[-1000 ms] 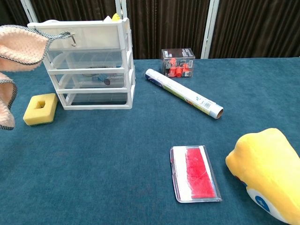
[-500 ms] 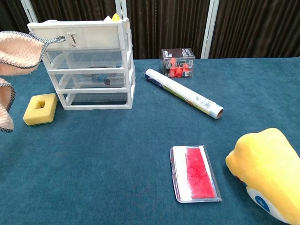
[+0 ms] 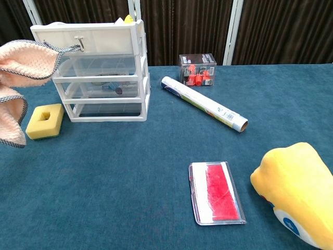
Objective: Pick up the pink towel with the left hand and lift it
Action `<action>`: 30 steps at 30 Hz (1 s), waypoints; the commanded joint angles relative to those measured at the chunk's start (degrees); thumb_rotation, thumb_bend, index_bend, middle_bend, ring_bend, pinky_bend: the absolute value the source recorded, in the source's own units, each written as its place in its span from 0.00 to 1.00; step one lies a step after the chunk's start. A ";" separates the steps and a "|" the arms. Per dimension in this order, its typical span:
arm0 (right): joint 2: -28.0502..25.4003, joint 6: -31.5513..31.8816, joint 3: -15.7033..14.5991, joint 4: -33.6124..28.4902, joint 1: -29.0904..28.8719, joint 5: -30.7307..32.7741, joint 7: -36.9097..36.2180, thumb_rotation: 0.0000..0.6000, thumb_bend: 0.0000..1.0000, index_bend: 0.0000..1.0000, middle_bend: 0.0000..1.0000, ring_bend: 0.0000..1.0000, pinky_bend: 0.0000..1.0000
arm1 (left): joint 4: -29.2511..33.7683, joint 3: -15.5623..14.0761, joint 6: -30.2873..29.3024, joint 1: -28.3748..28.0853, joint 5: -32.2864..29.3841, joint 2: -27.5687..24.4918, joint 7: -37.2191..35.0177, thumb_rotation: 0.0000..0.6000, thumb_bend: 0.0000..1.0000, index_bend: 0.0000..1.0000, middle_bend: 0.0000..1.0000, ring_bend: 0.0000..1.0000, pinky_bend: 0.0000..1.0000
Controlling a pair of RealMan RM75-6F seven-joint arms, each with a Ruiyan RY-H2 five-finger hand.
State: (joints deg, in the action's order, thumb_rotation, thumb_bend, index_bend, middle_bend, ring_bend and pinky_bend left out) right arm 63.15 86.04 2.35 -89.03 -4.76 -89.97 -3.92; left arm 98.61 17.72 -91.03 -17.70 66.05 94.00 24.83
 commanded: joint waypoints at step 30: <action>0.02 0.07 0.02 -0.02 -0.01 -0.02 0.04 1.00 0.01 0.02 0.00 0.00 0.00 | -2.37 0.27 0.91 -0.65 -0.70 0.60 -0.42 1.00 0.76 0.97 0.87 0.78 0.70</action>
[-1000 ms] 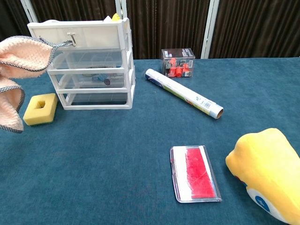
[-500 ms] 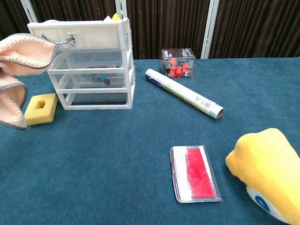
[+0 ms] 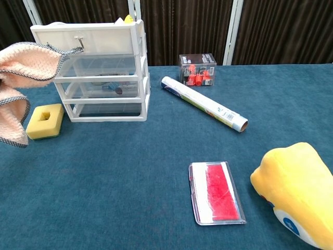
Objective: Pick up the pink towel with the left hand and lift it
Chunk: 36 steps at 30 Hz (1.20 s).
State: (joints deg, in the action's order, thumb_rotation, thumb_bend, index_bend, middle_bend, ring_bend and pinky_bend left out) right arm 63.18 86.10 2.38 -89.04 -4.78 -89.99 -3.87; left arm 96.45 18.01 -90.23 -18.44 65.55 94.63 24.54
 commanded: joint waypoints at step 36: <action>0.01 0.41 0.14 0.02 0.14 0.04 -0.17 1.00 0.01 0.02 0.00 0.00 0.00 | 5.48 -7.08 13.80 -2.21 -3.75 -8.37 5.77 0.94 0.01 0.19 0.01 0.00 0.02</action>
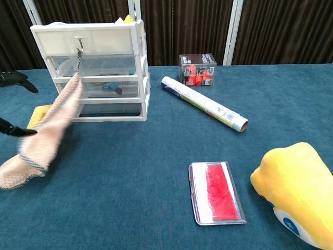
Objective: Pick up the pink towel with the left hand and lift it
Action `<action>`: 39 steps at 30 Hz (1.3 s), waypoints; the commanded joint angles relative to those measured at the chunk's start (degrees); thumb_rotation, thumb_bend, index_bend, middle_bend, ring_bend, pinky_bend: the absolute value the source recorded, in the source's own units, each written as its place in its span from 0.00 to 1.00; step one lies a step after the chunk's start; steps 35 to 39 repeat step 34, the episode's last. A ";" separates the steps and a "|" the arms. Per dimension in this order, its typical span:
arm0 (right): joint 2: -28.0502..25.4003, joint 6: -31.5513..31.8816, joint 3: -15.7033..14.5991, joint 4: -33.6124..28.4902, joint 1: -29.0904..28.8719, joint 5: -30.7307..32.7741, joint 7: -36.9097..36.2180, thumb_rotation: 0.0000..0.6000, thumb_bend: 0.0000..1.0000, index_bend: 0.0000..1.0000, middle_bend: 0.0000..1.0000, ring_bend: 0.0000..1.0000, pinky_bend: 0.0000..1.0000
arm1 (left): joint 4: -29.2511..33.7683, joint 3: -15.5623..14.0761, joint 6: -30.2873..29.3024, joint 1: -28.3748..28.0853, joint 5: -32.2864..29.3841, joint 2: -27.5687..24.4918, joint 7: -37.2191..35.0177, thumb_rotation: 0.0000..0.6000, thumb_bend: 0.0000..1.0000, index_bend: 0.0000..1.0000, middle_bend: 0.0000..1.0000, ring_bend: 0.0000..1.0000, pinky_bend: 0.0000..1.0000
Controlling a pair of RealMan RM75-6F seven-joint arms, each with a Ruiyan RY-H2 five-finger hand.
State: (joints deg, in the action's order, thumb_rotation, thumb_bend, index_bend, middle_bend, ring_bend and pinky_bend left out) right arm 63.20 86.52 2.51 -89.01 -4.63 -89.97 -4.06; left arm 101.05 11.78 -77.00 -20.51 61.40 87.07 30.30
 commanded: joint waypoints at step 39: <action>0.16 -0.40 -0.21 0.31 -0.17 -0.22 2.88 1.00 0.01 0.00 0.00 0.00 0.00 | -4.75 -13.97 -12.88 11.95 26.04 -17.54 -17.56 0.94 0.01 0.00 0.00 0.00 0.00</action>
